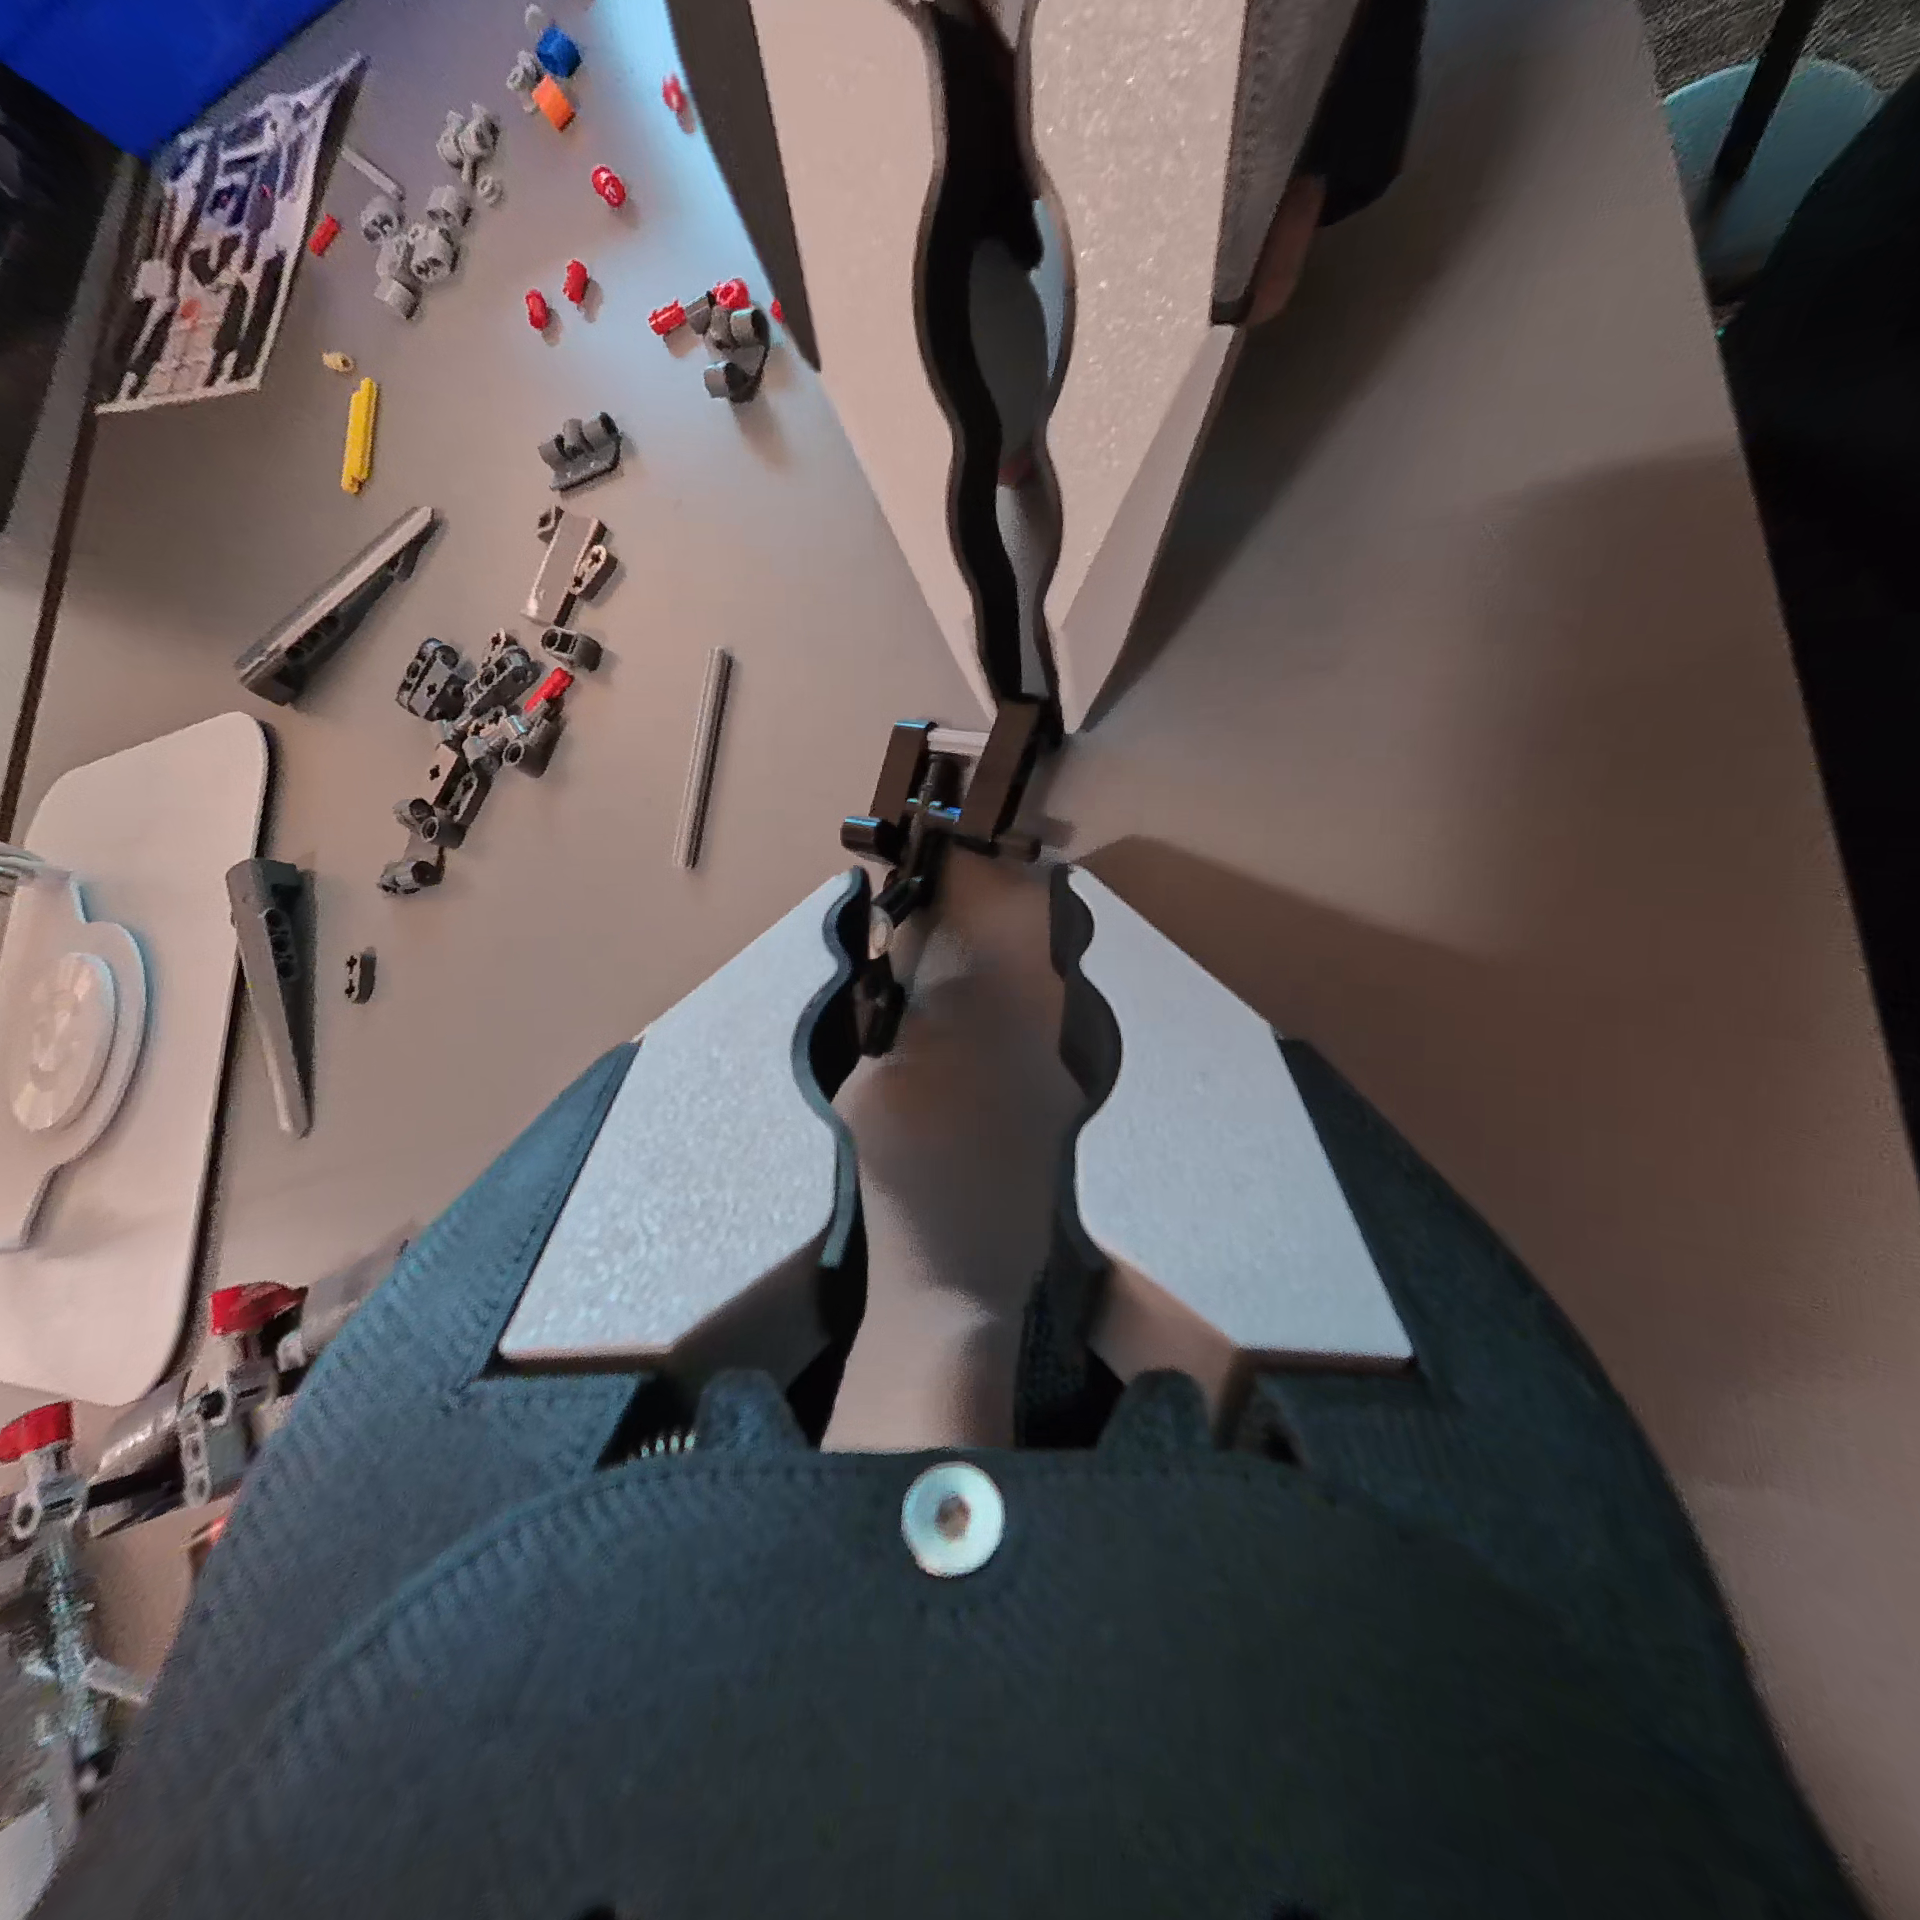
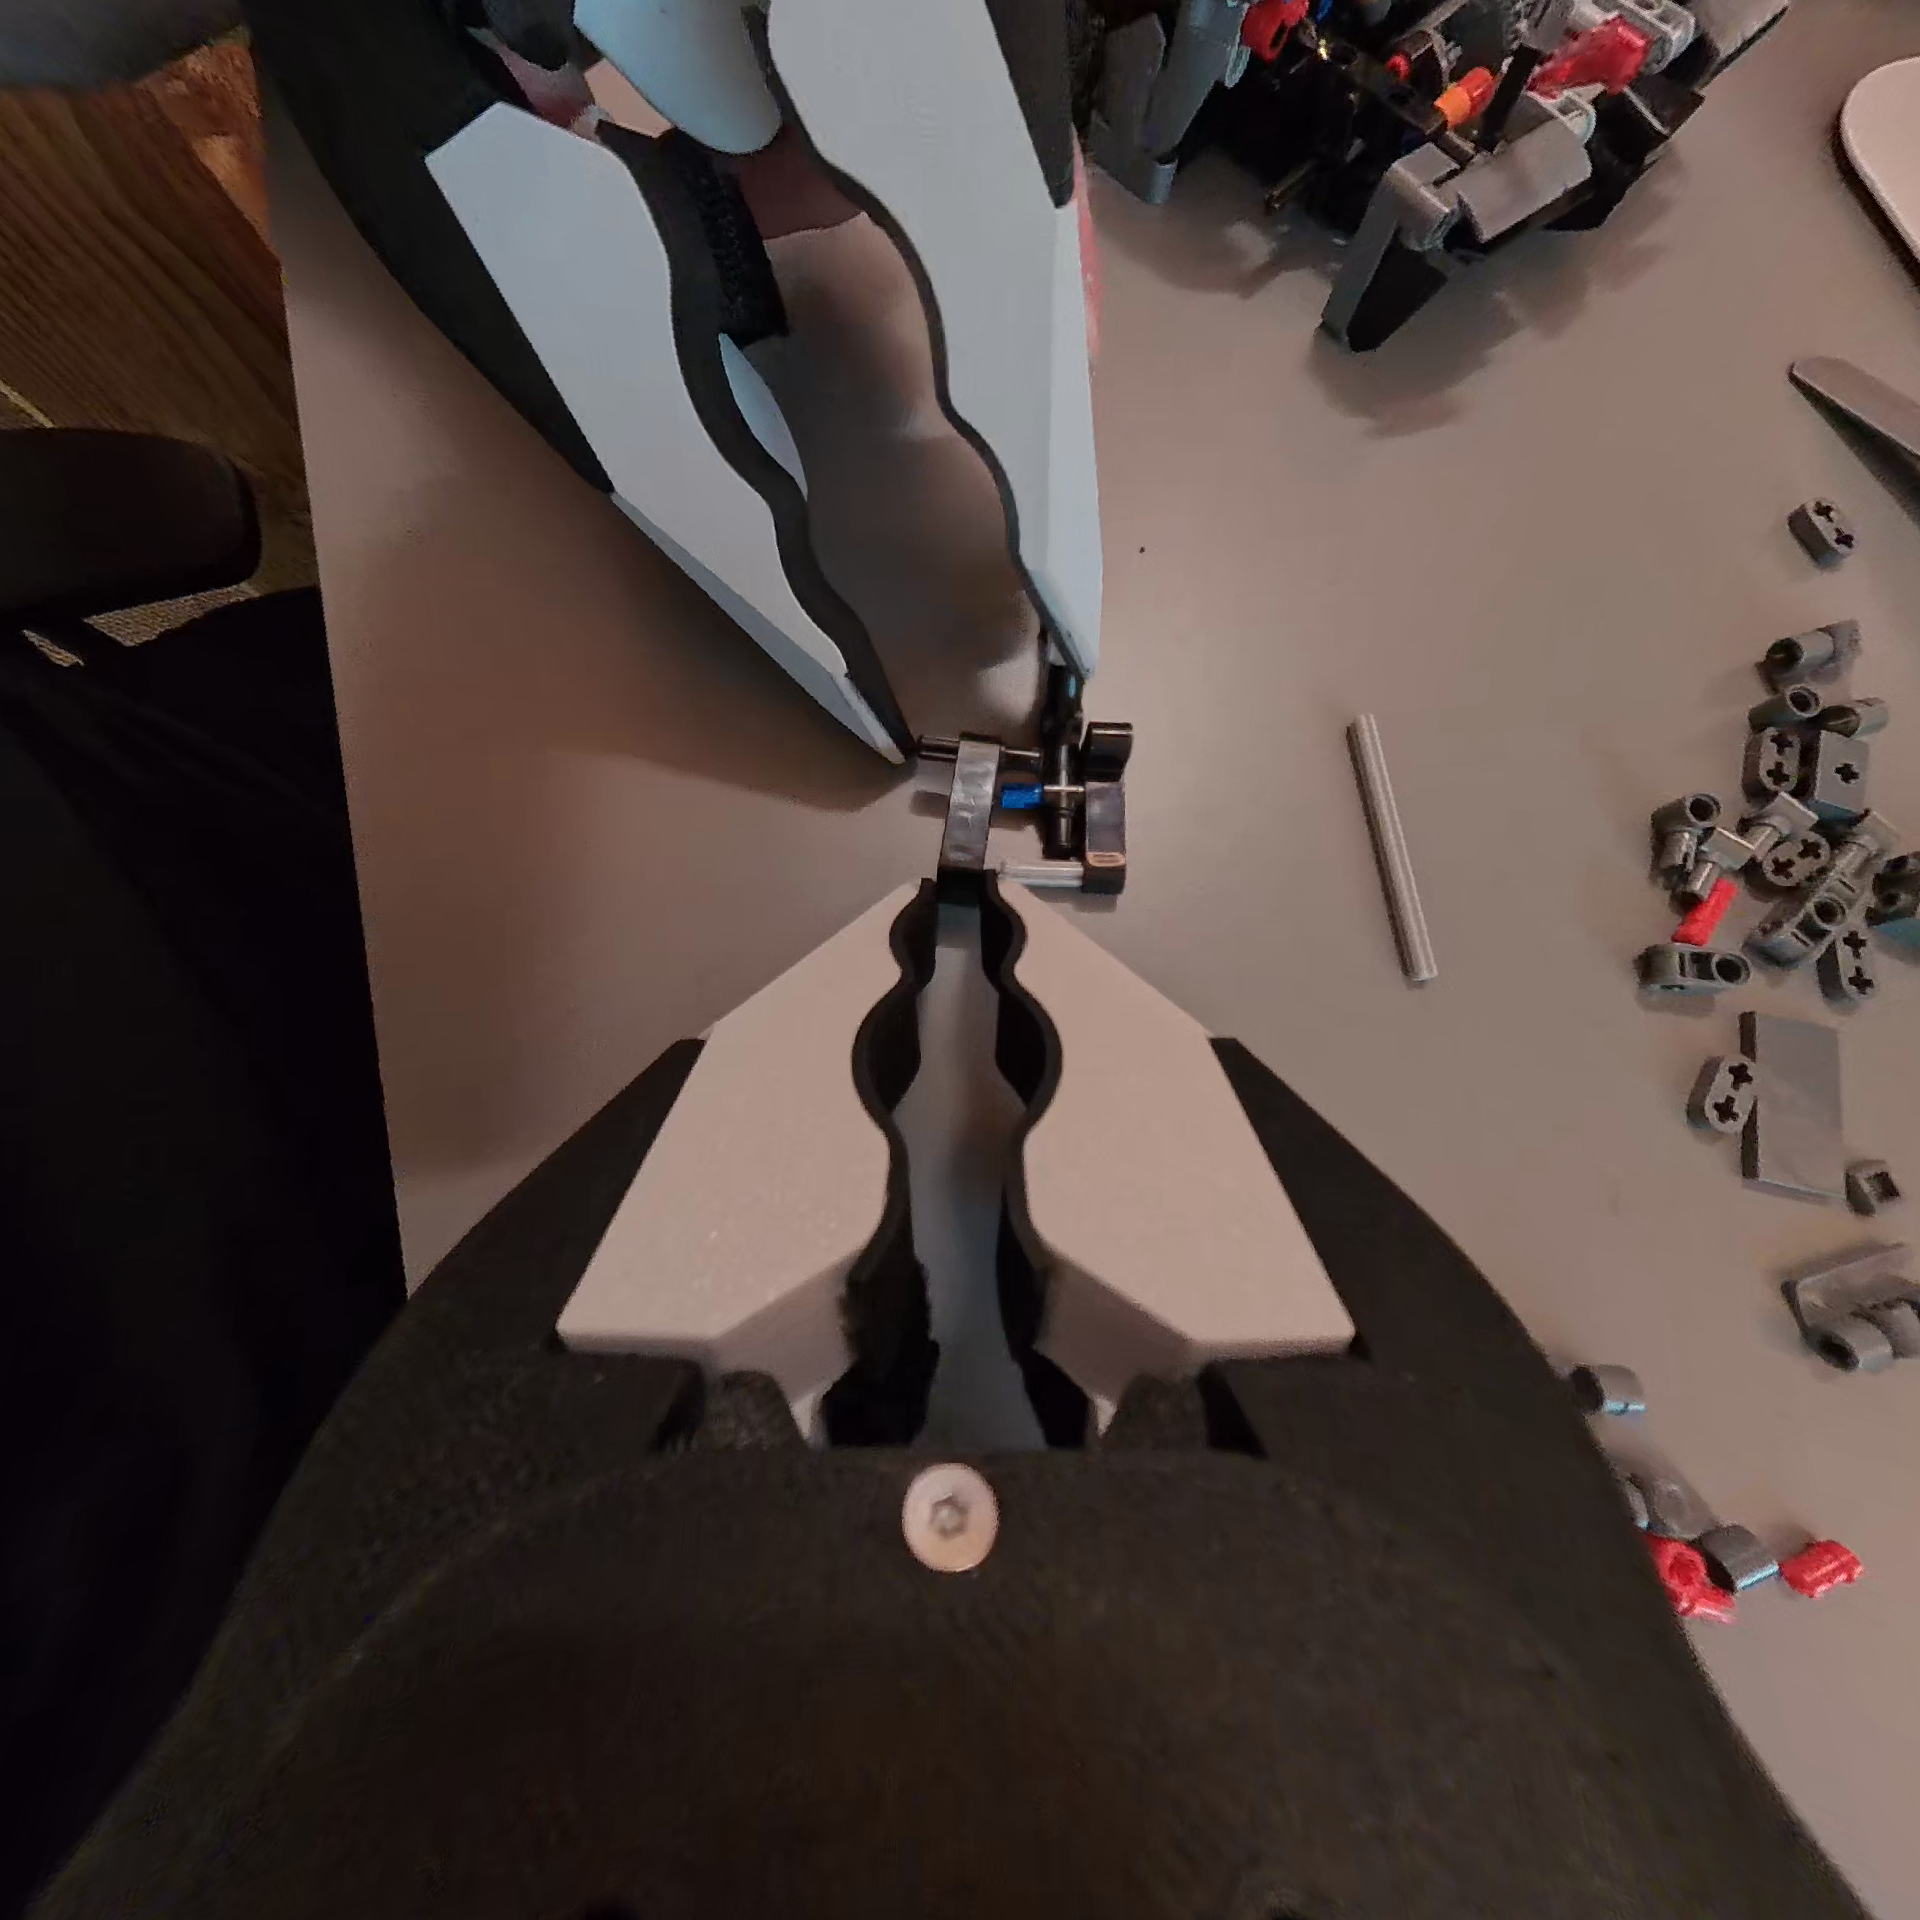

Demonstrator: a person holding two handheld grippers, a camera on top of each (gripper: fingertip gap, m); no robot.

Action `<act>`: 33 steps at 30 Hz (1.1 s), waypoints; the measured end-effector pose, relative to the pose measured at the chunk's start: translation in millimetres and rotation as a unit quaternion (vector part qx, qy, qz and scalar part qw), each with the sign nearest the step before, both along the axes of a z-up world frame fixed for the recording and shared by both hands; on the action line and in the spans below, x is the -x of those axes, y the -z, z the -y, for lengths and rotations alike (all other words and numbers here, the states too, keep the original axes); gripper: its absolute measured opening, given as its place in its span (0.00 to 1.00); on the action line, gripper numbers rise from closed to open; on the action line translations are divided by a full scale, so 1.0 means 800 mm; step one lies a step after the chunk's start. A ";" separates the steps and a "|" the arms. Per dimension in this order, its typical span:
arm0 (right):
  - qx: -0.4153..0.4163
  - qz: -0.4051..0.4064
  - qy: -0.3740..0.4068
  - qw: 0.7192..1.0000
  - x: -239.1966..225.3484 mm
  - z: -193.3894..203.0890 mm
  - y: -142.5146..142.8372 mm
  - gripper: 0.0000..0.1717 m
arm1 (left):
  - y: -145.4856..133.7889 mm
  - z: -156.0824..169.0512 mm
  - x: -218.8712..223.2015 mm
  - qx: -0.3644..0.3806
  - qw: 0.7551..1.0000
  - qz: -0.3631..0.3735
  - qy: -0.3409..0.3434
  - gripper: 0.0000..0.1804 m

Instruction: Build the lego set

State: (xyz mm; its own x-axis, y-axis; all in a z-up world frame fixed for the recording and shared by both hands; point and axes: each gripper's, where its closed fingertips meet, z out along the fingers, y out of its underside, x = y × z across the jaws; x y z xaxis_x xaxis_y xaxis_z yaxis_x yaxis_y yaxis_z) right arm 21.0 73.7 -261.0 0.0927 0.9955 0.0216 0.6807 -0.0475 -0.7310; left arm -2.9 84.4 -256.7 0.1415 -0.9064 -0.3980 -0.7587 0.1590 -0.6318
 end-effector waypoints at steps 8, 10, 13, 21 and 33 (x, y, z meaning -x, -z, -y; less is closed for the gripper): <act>-0.015 0.011 -0.006 1.000 0.002 0.000 0.001 0.05 | 0.000 -0.001 0.001 -0.031 0.999 -0.011 -0.002 0.16; -0.014 0.015 -0.006 1.000 0.000 0.001 0.001 0.08 | 0.000 -0.002 0.002 -0.036 0.999 -0.013 -0.003 0.15; -0.011 0.010 -0.001 1.000 -0.003 0.000 -0.002 0.10 | -0.001 -0.003 0.002 -0.046 0.999 -0.013 -0.005 0.13; -0.020 0.015 0.015 1.000 -0.010 -0.020 -0.007 0.24 | -0.009 0.002 0.003 -0.071 0.997 -0.014 -0.016 0.13; -0.015 0.023 -0.030 0.999 0.004 -0.017 0.001 0.28 | -0.010 0.006 -0.022 -0.120 0.991 -0.051 0.016 0.12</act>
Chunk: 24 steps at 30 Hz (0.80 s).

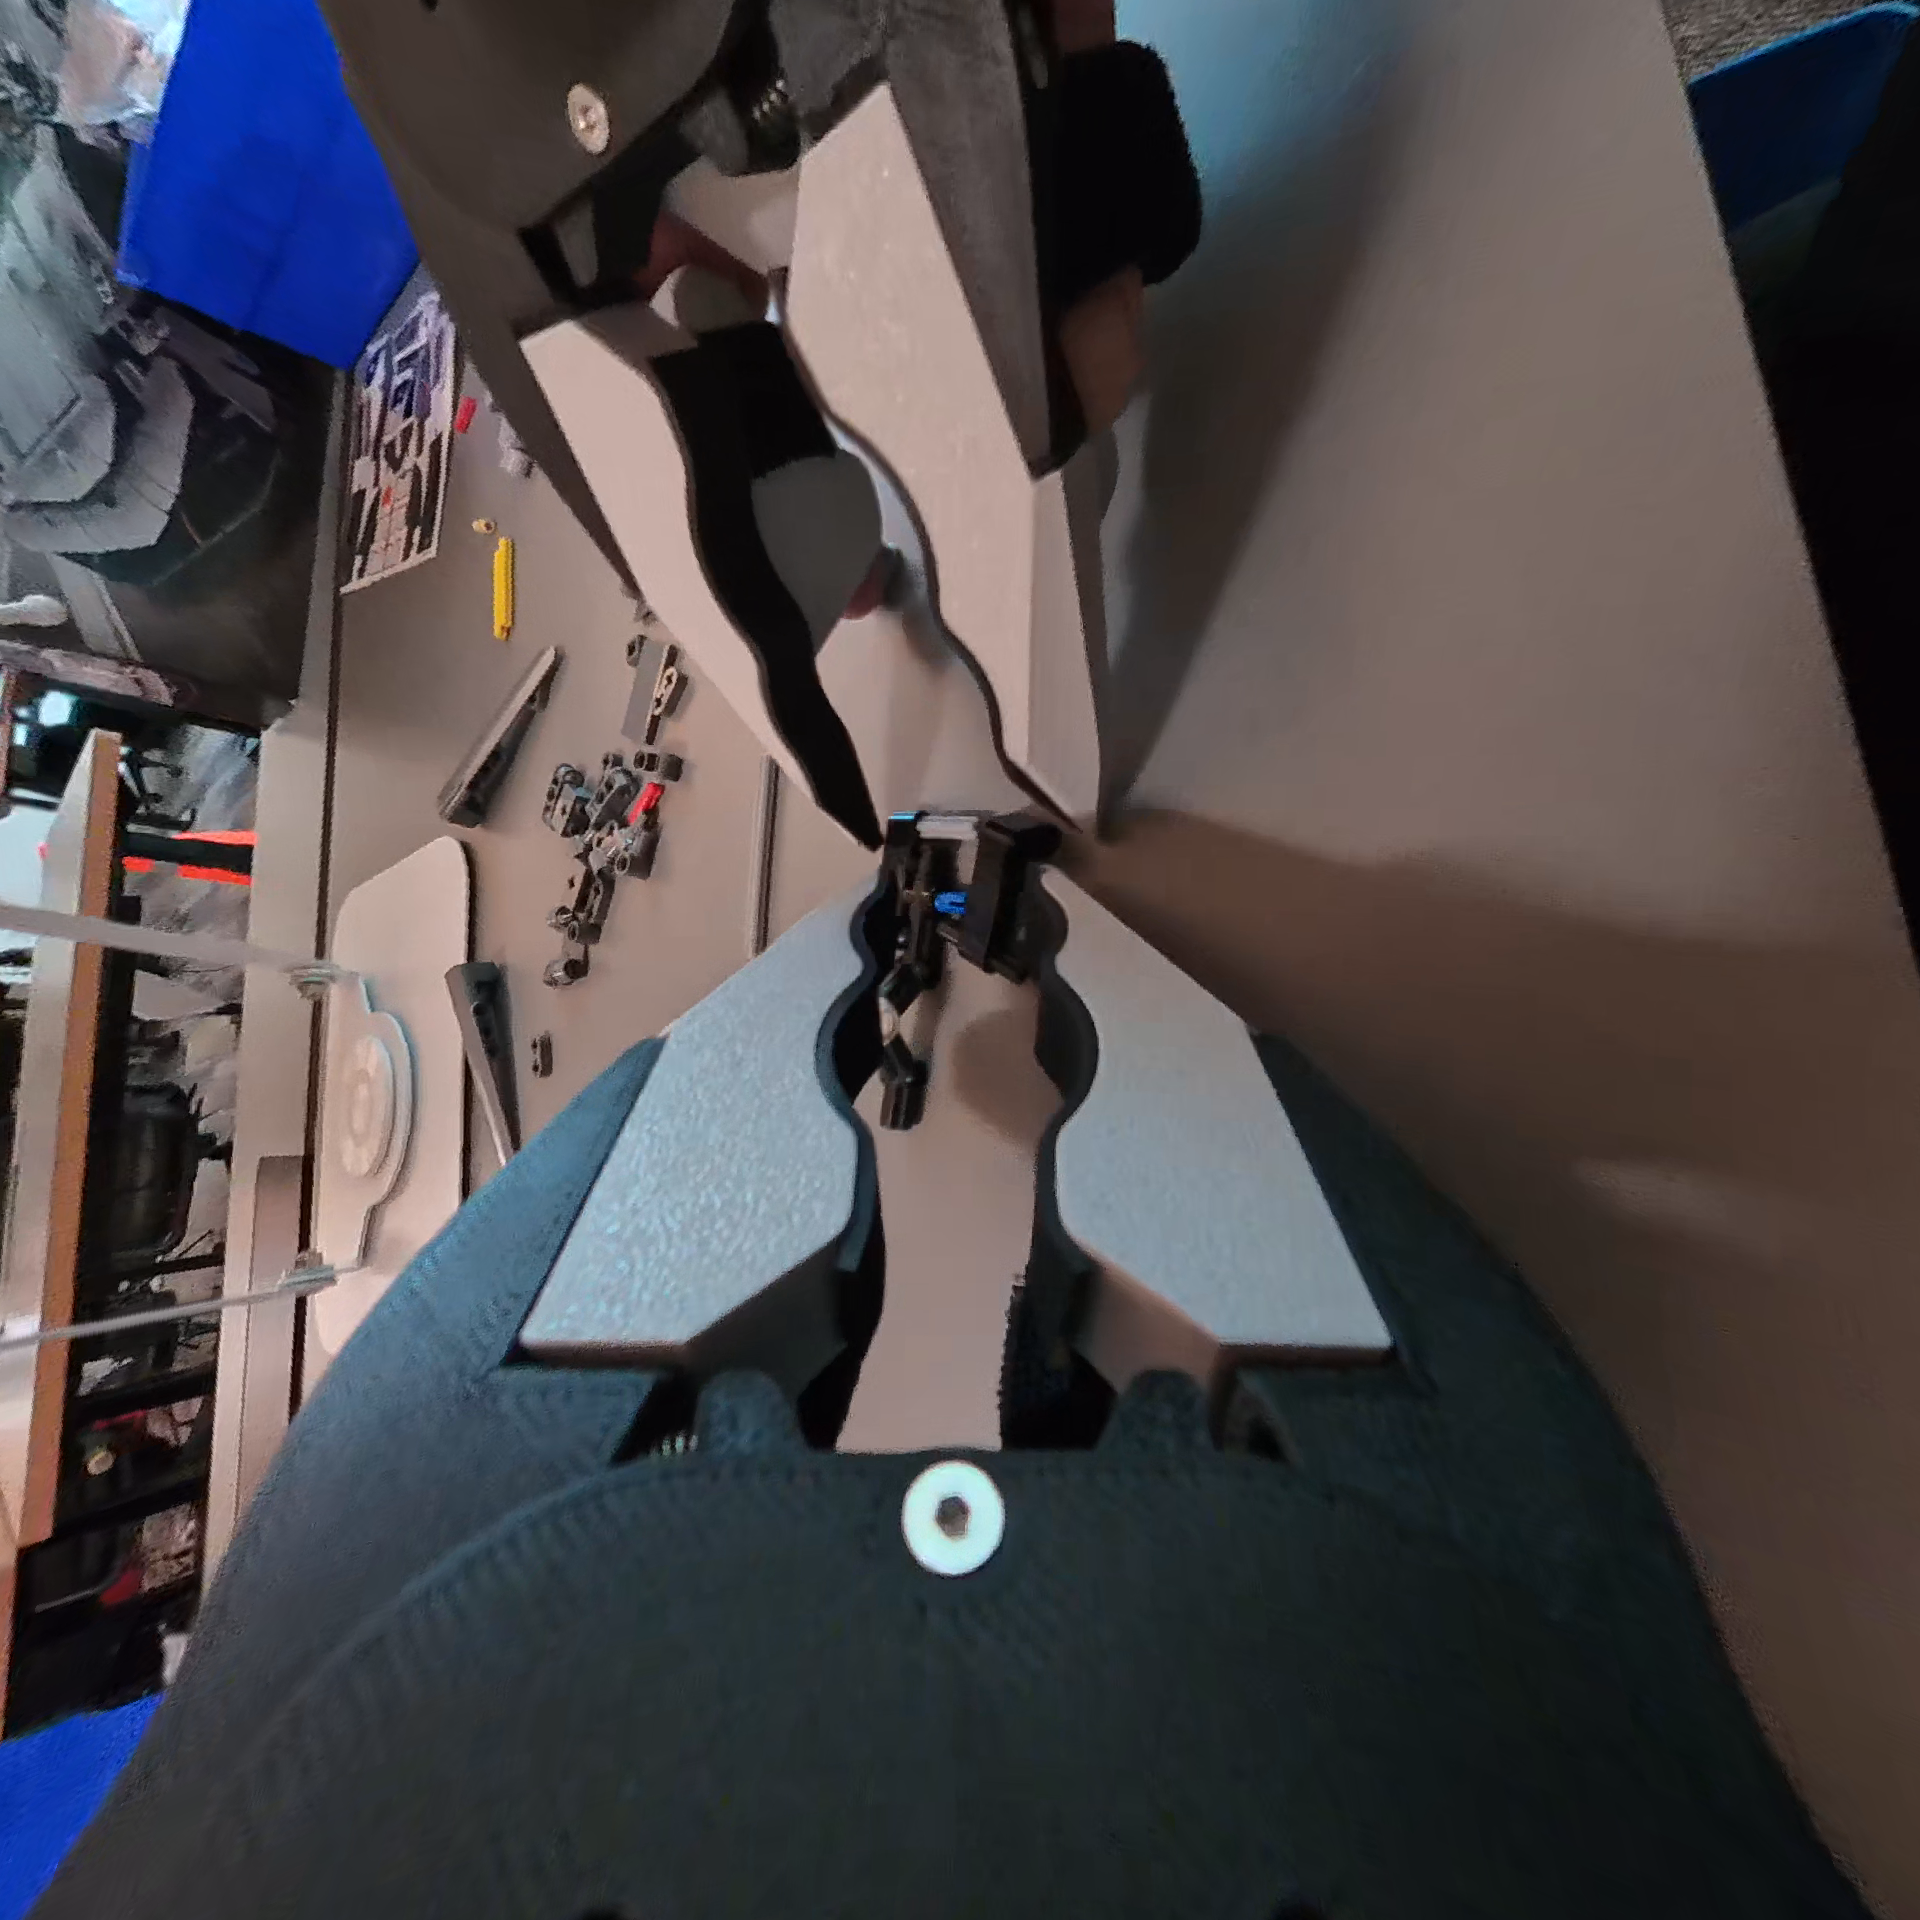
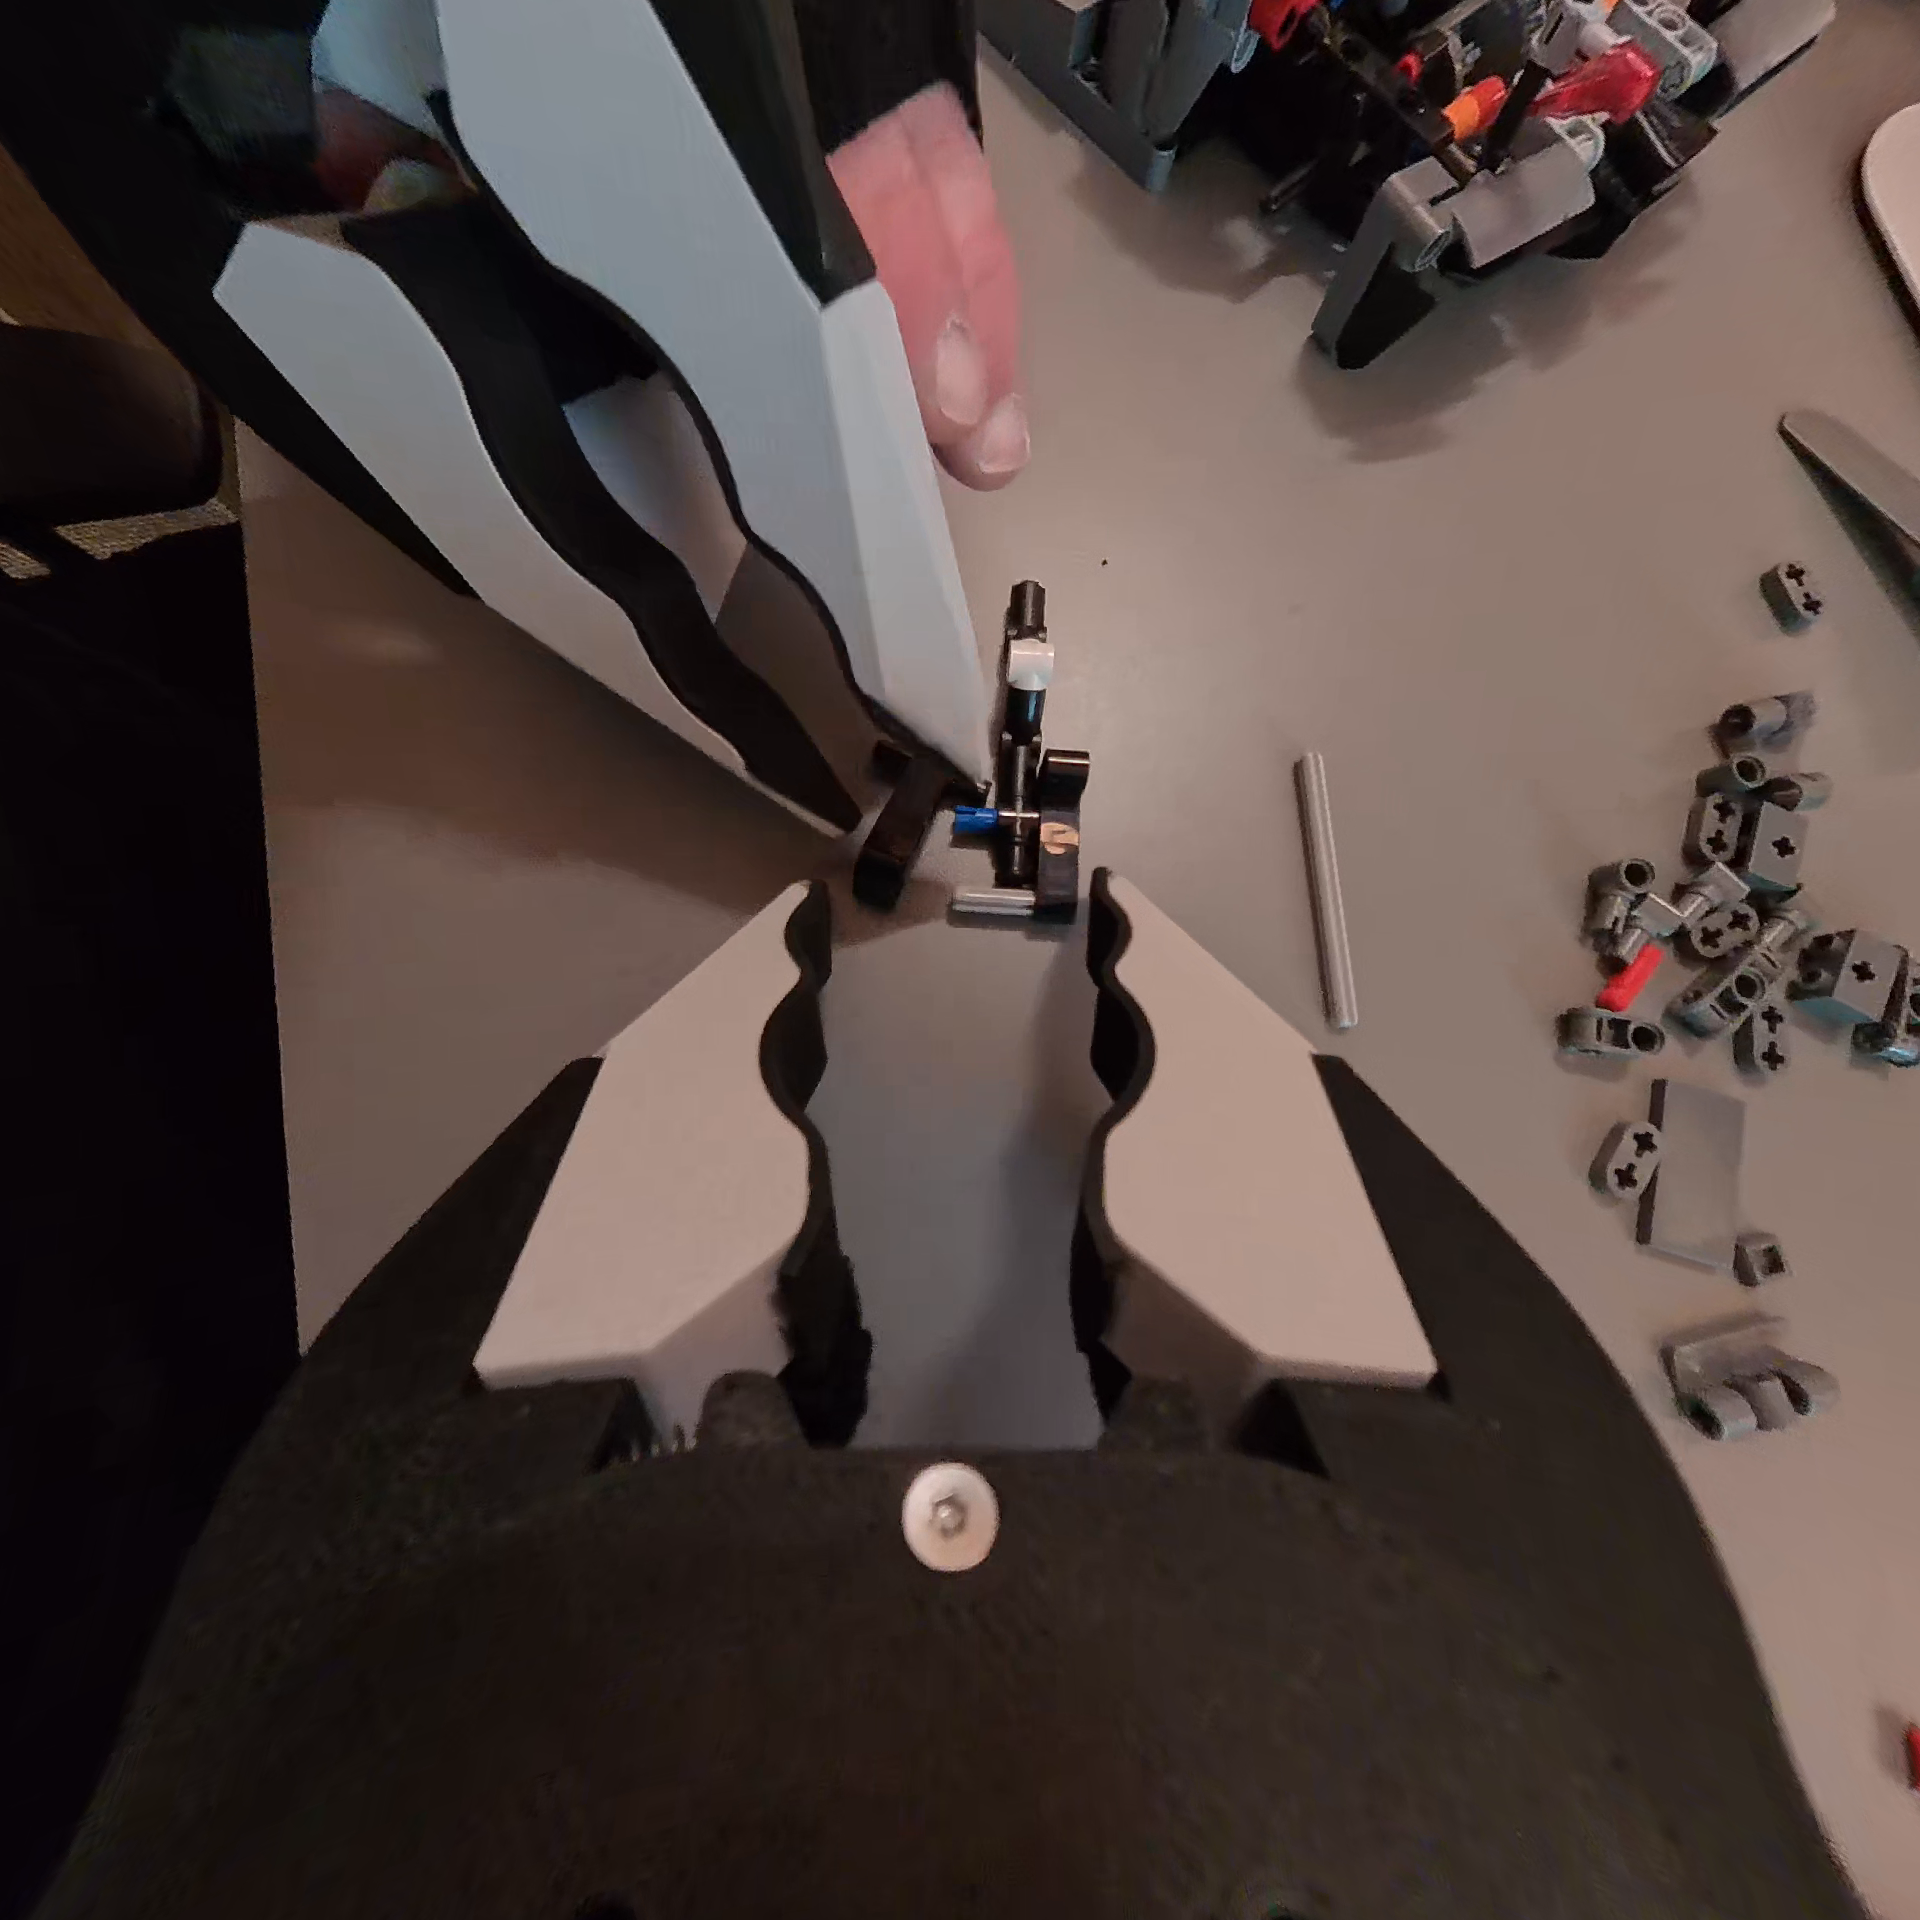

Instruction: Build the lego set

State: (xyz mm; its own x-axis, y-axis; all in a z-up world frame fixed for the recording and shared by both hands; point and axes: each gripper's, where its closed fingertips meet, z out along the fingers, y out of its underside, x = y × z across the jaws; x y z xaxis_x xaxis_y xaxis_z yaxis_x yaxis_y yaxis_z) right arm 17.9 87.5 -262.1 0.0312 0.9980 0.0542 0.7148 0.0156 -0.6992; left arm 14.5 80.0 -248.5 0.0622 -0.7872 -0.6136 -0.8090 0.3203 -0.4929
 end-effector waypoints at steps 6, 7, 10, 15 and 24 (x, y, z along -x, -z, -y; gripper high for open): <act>0.011 -0.005 -0.008 1.000 0.002 0.003 0.001 0.23 | 0.010 -0.002 -0.003 0.006 1.000 -0.026 0.008 0.08; 0.013 -0.006 -0.008 1.000 0.002 0.003 0.001 0.23 | 0.011 -0.002 -0.003 0.007 1.000 -0.027 0.008 0.08; 0.017 -0.010 -0.010 1.000 0.003 0.004 0.001 0.22 | 0.016 -0.002 -0.004 0.001 0.999 -0.038 0.009 0.05; 0.020 -0.014 -0.011 1.000 0.003 0.004 0.001 0.22 | 0.015 -0.002 -0.005 -0.003 0.999 -0.043 0.014 0.05; 0.022 -0.017 -0.010 1.000 0.002 0.002 0.001 0.21 | 0.011 -0.003 -0.004 -0.025 0.997 -0.065 0.020 0.05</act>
